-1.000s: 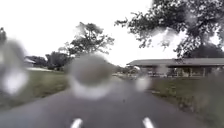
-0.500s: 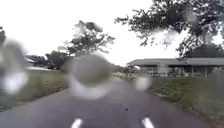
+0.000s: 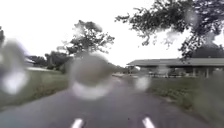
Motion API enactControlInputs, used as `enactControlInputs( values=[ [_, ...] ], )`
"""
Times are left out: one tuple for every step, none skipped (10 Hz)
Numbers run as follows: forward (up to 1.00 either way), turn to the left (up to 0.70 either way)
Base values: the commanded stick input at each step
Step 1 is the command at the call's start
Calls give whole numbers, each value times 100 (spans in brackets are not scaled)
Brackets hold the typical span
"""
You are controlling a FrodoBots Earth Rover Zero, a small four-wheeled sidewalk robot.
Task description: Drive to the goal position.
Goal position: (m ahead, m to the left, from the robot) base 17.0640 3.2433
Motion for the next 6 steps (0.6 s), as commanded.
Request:
enactControlInputs(
  values=[
    [70, 0],
    [70, 0],
    [70, 0],
    [70, 16],
    [70, 35],
    [70, 35]
  ],
)
